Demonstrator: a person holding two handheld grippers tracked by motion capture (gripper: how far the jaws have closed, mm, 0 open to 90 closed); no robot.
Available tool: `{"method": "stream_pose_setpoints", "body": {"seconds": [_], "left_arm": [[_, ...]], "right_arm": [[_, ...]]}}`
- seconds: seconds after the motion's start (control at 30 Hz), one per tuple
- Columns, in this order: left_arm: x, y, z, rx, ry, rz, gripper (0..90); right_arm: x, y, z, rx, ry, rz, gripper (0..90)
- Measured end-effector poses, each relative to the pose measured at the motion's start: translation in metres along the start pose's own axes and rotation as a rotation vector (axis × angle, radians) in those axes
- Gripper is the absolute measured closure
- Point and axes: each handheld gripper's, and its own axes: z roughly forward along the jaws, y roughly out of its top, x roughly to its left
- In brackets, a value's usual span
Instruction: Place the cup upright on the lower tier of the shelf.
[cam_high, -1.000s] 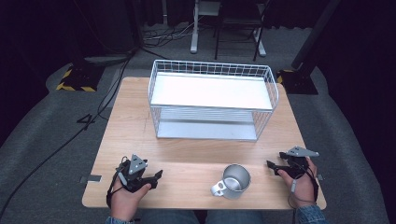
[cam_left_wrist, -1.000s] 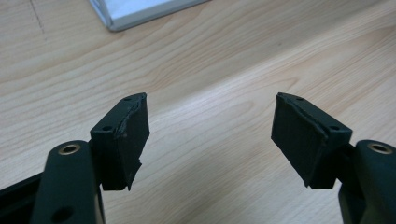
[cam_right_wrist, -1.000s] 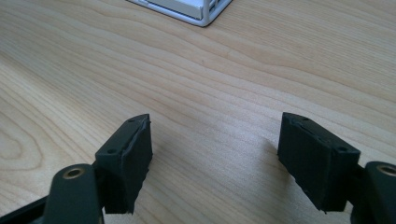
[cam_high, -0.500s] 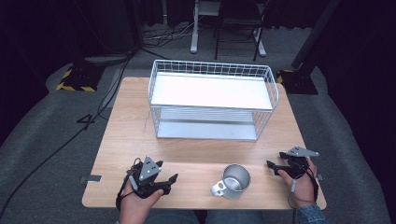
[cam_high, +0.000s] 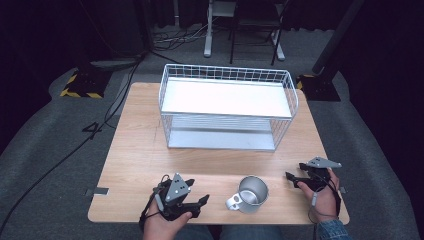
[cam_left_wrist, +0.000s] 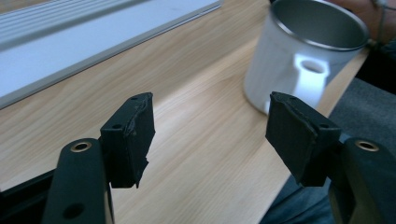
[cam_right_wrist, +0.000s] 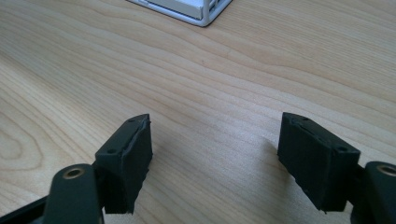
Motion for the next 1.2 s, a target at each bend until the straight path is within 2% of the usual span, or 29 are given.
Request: {"method": "stream_pose_setpoints", "body": {"seconds": [0.07,0.2,0.37,0.43,0.47,0.57,0.77,0.9,1.1,1.2], "left_arm": [[-0.008,0.002,0.006,-0.002,-0.026,-0.001,33.1],[-0.016,0.004,0.012,0.0,-0.037,0.01,33.1],[-0.022,0.005,0.017,-0.013,-0.06,0.001,33.1],[-0.025,0.006,0.019,-0.015,-0.062,-0.001,33.1],[-0.028,0.006,0.023,-0.01,-0.045,-0.01,33.1],[-0.031,0.007,0.027,-0.006,-0.049,-0.011,33.1],[-0.038,0.007,0.037,0.004,-0.074,-0.003,32.9],[-0.044,0.006,0.044,0.023,-0.11,0.021,32.7],[-0.048,0.004,0.053,0.035,-0.113,0.04,35.0],[-0.049,0.002,0.058,0.043,-0.129,0.039,36.1]], "right_arm": [[0.0,0.0,0.0,0.0,0.0,0.0,26.5],[0.0,0.0,0.0,0.0,0.0,0.0,26.5],[0.0,0.0,0.0,0.0,0.0,0.0,26.6],[0.0,0.0,0.0,0.0,0.0,0.0,26.6],[0.0,0.0,0.0,0.0,0.0,0.0,26.5],[0.0,0.0,0.0,0.0,0.0,0.0,26.6],[0.0,0.0,0.0,0.0,0.0,0.0,26.6],[0.0,0.0,0.0,0.0,0.0,0.0,26.6],[0.0,0.0,0.0,0.0,0.0,0.0,26.5],[0.0,0.0,0.0,0.0,0.0,0.0,26.6]]}}
